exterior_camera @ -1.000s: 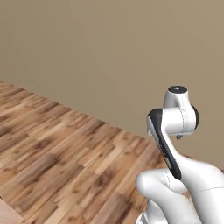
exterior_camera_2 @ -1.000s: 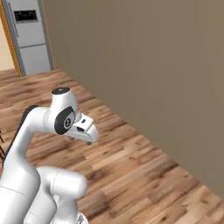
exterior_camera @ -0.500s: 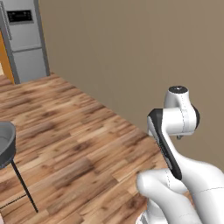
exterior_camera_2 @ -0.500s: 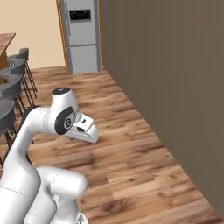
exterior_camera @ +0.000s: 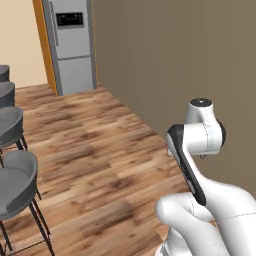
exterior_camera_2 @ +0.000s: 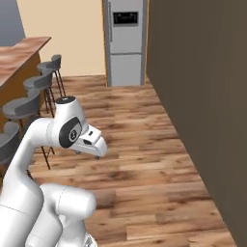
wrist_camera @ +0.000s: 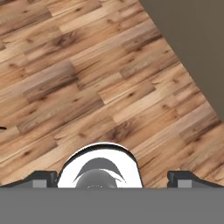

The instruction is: Place one of the steaks on the plate and the other in the bowl. Then place the bowl in the fridge.

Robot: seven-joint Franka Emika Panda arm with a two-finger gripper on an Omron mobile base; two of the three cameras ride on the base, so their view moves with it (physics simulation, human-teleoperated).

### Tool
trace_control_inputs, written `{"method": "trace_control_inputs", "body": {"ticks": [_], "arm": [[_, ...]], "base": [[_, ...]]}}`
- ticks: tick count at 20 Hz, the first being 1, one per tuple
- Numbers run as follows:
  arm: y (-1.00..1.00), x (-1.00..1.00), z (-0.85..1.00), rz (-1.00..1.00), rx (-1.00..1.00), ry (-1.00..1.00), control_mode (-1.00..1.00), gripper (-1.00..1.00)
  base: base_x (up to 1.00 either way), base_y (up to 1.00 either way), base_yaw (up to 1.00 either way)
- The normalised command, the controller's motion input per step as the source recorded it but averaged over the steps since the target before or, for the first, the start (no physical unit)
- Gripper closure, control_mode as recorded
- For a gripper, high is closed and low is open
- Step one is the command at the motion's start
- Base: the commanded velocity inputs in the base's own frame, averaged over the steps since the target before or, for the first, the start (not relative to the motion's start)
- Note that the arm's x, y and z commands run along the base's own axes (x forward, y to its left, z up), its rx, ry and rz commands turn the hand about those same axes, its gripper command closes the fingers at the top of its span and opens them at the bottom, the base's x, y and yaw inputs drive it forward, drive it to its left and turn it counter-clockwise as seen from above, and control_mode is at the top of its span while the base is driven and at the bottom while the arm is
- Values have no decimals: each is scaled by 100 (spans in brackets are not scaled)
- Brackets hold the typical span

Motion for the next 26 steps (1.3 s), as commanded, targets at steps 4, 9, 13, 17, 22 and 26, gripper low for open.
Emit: {"method": "trace_control_inputs", "body": {"ticks": [4, 9, 13, 17, 22, 26], "arm": [[0, 0, 0, 0, 0, 0, 100, -100], [0, 0, 0, 0, 0, 0, 100, -100], [0, 0, 0, 0, 0, 0, 100, -100], [0, 0, 0, 0, 0, 0, 100, -100], [0, 0, 0, 0, 0, 0, 100, -100], [0, 0, 0, 0, 0, 0, 100, -100]], "base": [[100, -22, 8], [100, 0, 10], [100, 0, 19], [100, 0, 17], [100, -1, 20], [100, -3, 20]]}}
